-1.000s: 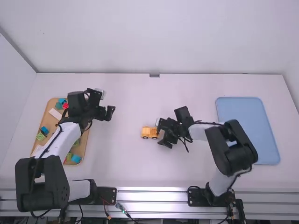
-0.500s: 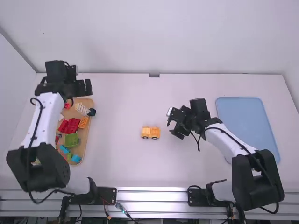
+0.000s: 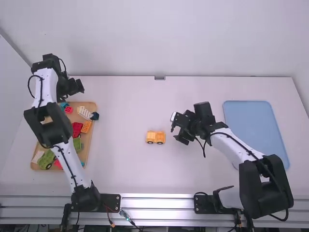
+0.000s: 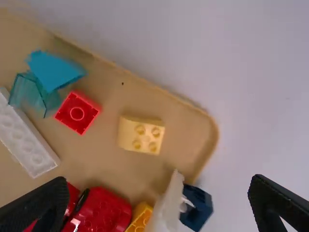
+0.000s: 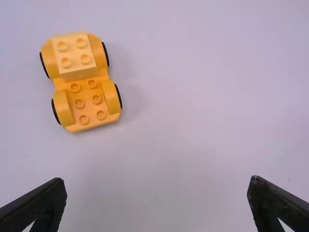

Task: Assemble lego blocks to make yellow taxi

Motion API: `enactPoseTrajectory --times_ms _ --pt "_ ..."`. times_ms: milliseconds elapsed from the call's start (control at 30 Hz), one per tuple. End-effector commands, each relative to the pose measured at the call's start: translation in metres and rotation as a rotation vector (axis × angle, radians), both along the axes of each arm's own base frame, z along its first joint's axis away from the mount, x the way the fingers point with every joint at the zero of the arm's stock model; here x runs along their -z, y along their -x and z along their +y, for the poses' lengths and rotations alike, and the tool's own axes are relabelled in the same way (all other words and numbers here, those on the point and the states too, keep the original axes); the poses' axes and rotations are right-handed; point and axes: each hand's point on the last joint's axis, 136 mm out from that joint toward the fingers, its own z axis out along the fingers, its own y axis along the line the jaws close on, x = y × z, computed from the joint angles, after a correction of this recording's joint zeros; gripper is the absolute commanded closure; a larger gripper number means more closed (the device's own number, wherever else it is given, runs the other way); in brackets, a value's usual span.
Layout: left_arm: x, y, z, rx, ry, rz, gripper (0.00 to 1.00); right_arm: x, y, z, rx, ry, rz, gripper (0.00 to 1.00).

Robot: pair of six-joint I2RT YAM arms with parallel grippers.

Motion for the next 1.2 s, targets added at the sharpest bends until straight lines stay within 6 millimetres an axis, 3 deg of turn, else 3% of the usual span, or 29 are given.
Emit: enactPoseTrajectory --times_ms 0,67,233,267,367,533,667,900,933,1167 --pt "0.018 -0.004 0.002 -0.045 0.014 0.029 0.01 -0.009 -0.004 0.002 -0.001 -0.013 -0.018 0.01" --pt "0.035 -0.005 0.006 -0.104 0.004 0.056 0.01 -0.009 -0.004 0.003 -0.002 -0.013 -0.019 0.01" --pt "0.049 -0.007 0.010 -0.265 0.023 0.049 0.01 -0.009 -0.004 0.003 -0.002 -0.013 -0.018 0.01" --pt "0.052 -0.006 0.003 -0.397 0.081 0.052 0.01 -0.009 -0.004 0.003 -0.002 -0.014 -0.019 0.01" --pt "0.057 0.000 -0.015 -0.547 0.197 0.091 0.01 -0.010 -0.005 0.003 -0.002 -0.015 -0.023 0.01" --pt "0.073 0.009 -0.010 -0.564 0.154 0.122 0.01 -0.013 -0.009 0.004 0.011 -0.029 -0.037 0.01" --pt "0.088 0.022 -0.001 -0.687 0.124 0.153 0.02 -0.020 -0.017 0.006 0.050 -0.063 -0.050 0.01" --pt "0.099 0.018 -0.002 -0.758 0.131 0.132 0.19 -0.021 -0.019 0.007 0.068 -0.077 -0.046 0.01" --pt "0.100 0.019 -0.001 -0.777 0.127 0.131 0.29 -0.021 -0.019 0.007 0.080 -0.083 -0.040 0.01" --pt "0.106 0.026 0.002 -0.856 0.101 0.146 0.43 -0.021 -0.019 0.007 0.081 -0.084 -0.037 0.01"
